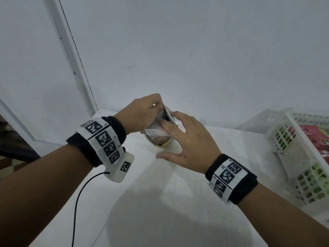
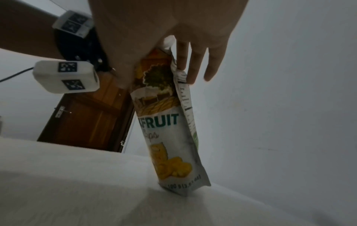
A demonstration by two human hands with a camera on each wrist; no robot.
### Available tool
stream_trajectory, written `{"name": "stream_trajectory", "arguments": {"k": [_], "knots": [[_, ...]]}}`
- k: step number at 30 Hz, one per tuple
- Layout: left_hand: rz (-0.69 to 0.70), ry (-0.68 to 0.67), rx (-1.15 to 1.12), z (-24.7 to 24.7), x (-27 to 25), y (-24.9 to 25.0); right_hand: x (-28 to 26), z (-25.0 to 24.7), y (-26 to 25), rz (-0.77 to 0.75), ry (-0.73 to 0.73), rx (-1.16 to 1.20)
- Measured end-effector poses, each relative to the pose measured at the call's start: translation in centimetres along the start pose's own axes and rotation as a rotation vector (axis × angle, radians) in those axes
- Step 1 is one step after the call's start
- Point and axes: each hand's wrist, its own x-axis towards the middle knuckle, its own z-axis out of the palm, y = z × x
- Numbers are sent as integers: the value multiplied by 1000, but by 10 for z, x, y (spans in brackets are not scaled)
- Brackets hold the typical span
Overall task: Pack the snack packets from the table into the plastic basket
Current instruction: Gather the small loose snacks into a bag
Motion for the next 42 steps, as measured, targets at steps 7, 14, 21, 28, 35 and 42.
{"name": "stream_trajectory", "arguments": {"k": [7, 14, 21, 28, 35, 42], "knots": [[51, -73, 87, -4, 2, 5, 14, -5, 14, 48, -47, -39], [31, -106, -166, -10, -7, 4, 15, -9, 22, 167, -20, -98], [274, -45, -70, -9, -35, -16, 10, -7, 20, 148, 138, -61], [420, 101, 120, 1, -30, -34, 17, -1, 20, 69, 138, -50], [431, 104, 133, -4, -25, -39, 21, 0, 19, 91, 163, 13], [458, 150, 141, 0, -20, -43, 16, 4, 30, 102, 275, 62]]}}
